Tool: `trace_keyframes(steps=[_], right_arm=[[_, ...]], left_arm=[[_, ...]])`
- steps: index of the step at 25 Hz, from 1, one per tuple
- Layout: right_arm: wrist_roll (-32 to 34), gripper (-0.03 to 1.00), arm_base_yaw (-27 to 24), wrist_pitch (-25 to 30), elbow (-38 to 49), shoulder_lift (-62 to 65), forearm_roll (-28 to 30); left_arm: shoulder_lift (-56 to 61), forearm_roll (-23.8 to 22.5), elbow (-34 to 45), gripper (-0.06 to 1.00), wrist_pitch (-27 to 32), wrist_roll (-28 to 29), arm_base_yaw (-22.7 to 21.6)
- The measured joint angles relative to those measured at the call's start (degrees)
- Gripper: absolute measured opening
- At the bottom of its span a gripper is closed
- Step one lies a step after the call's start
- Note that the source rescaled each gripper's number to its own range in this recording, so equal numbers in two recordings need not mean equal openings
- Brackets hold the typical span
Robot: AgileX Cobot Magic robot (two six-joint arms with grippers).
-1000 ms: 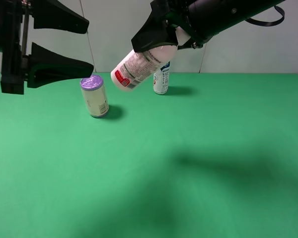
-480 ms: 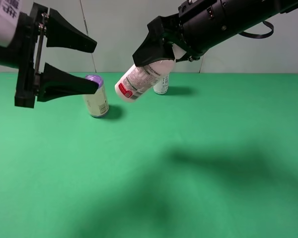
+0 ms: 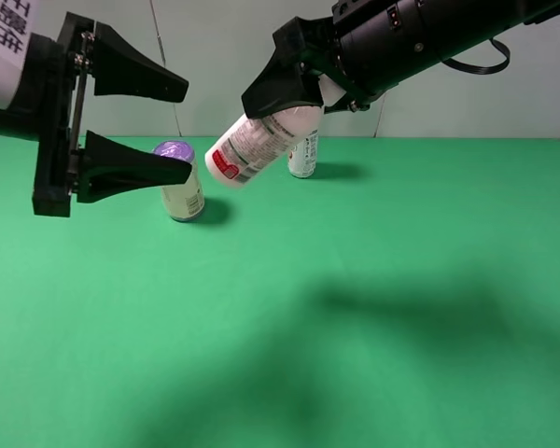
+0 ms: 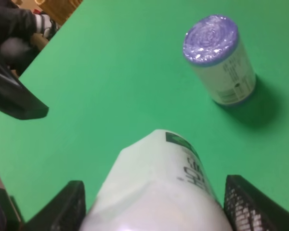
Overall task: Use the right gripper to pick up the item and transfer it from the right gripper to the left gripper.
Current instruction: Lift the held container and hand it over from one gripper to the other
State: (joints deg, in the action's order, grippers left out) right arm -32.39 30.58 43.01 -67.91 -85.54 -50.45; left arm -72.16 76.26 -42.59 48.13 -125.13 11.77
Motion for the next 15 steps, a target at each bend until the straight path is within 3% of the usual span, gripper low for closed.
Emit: trace_keyframes(steps=[9,15], right_arm=[[-0.3,0.05,0.0,0.6,0.0,0.0,-1.0],[-1.4,0.05,0.0,1.2,0.0,0.0,-2.4]], left_arm=[[0.0,5.0,0.0,0.53,-1.9,-4.4,0.0],[0.0,5.3,0.0,0.53,-4.9,-4.6,4.3]])
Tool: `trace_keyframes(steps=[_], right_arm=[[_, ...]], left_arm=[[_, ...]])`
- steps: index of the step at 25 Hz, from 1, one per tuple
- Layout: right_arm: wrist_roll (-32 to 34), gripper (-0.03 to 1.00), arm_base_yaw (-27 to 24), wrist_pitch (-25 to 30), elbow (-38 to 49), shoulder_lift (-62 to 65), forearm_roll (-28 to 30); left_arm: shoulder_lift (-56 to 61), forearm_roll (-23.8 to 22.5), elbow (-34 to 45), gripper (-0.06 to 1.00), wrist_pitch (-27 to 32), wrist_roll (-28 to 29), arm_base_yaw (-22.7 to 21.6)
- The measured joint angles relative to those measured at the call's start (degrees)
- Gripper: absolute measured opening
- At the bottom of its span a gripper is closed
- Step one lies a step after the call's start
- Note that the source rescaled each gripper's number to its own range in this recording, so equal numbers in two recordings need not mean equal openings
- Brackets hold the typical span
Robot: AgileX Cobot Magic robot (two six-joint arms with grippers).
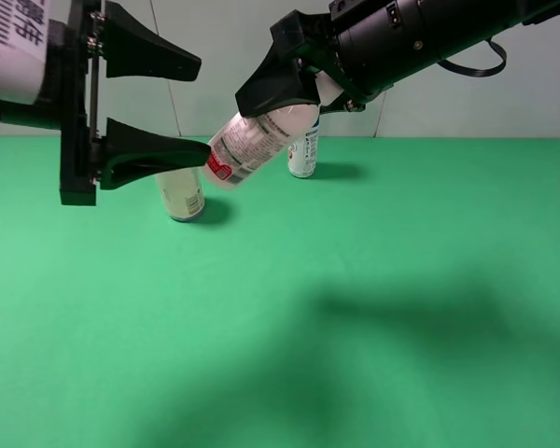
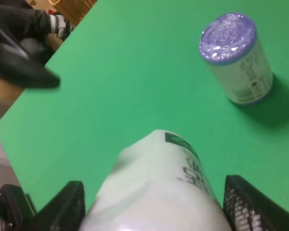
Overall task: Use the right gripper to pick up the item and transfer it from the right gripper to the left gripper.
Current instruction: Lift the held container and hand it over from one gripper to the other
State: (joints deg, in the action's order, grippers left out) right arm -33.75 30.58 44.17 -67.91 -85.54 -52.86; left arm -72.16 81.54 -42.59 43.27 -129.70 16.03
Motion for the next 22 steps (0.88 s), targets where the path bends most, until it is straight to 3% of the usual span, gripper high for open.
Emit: trace_keyframes(steps=[7,22], right_arm=[[-0.1,0.05,0.0,0.1,0.0,0.0,-0.2],[-1.5,0.05,0.0,1.7,-0.3,0.0,-2.0]], left_arm=[[0.0,-3.0,0.0,0.53,-2.3,1.3,0.8],[0.0,-3.0,2.3,0.53,-2.8,1.6,0.8]])
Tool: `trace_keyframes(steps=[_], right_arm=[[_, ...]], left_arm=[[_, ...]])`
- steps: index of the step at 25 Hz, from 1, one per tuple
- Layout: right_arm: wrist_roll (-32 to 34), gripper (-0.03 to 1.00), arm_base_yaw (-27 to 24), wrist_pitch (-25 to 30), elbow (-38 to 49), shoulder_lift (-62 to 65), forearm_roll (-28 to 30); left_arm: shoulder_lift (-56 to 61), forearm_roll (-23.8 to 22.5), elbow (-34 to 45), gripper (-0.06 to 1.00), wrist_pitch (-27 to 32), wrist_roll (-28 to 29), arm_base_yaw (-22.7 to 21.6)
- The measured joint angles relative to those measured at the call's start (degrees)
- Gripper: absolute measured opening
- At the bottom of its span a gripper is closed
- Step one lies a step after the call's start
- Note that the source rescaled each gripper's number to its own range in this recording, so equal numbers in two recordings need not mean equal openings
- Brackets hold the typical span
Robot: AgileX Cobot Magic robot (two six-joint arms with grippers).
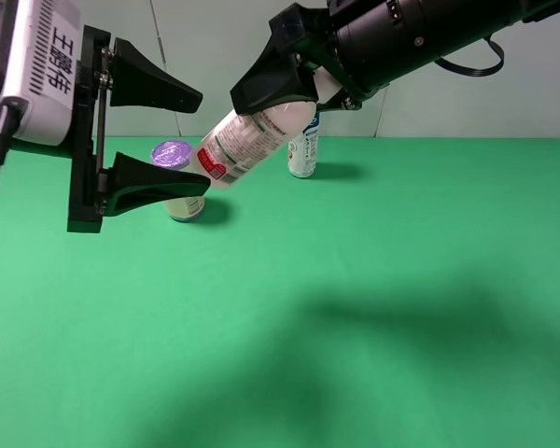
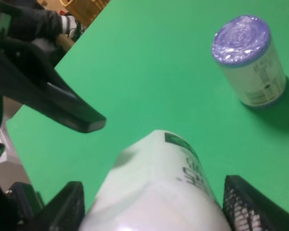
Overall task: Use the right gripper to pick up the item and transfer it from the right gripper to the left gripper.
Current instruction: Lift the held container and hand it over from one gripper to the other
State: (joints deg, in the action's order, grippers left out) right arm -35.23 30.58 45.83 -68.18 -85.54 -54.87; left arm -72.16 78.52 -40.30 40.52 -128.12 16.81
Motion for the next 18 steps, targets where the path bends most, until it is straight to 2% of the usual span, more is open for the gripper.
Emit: trace_keyframes(steps=[18], right_arm=[[-0.1,0.05,0.0,2.1,-0.2,0.0,-0.4]], left_arm=[[0.0,0.0,0.0,0.53,-1.3,1.7,0.0]])
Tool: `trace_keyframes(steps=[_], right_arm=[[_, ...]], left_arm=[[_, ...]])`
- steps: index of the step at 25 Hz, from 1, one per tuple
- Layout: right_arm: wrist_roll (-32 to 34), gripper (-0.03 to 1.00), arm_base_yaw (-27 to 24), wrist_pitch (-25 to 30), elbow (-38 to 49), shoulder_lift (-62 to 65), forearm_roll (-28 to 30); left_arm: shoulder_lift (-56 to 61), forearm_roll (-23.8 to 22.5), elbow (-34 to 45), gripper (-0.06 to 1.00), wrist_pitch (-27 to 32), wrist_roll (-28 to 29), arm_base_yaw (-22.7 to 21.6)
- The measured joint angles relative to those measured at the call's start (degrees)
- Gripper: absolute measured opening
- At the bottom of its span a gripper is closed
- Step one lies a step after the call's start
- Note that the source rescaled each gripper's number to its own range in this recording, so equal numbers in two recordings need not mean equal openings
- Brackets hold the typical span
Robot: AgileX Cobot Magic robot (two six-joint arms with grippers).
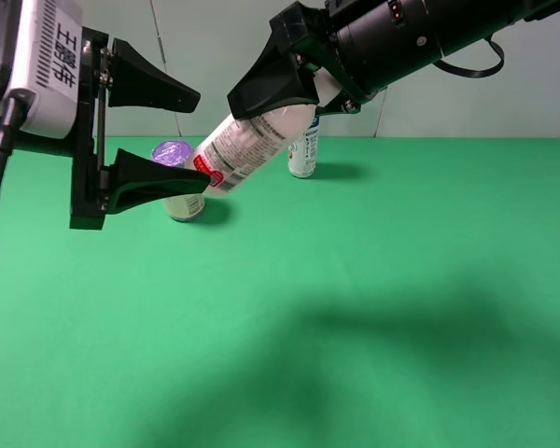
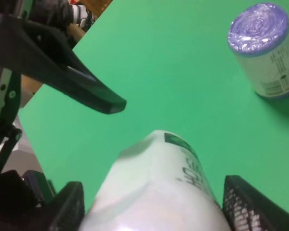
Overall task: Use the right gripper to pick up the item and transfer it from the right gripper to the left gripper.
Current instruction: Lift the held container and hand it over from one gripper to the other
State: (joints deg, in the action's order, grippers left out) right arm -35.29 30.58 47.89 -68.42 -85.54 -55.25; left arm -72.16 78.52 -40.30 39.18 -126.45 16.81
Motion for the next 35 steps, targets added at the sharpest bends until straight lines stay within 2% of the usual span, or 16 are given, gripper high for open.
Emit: trace_keyframes(steps=[4,11,22,26,35], right_arm=[[0.0,0.05,0.0,0.0,0.0,0.0,-0.6],[0.0,0.05,0.0,0.4,0.0,0.0,-0.9],[0.0,0.05,0.0,1.1,0.0,0.0,-1.9],[-0.1,0.05,0.0,1.2,0.0,0.0,-2.2],[-0.3,0.05,0.0,1.4,0.0,0.0,-3.2]], left_arm=[[0.0,0.0,0.0,0.53,-1.6,0.4,0.8],[0.0,0.1,0.0,0.53,-8.2,1.7,5.5],[-0.2,0.1,0.0,0.53,-12.7,2.9,5.9],[-3.5,2.3,0.0,0.53,-12.2,2.7,6.2],[-7.0,11.6,0.0,0.53,-11.1,-8.7,6.3]])
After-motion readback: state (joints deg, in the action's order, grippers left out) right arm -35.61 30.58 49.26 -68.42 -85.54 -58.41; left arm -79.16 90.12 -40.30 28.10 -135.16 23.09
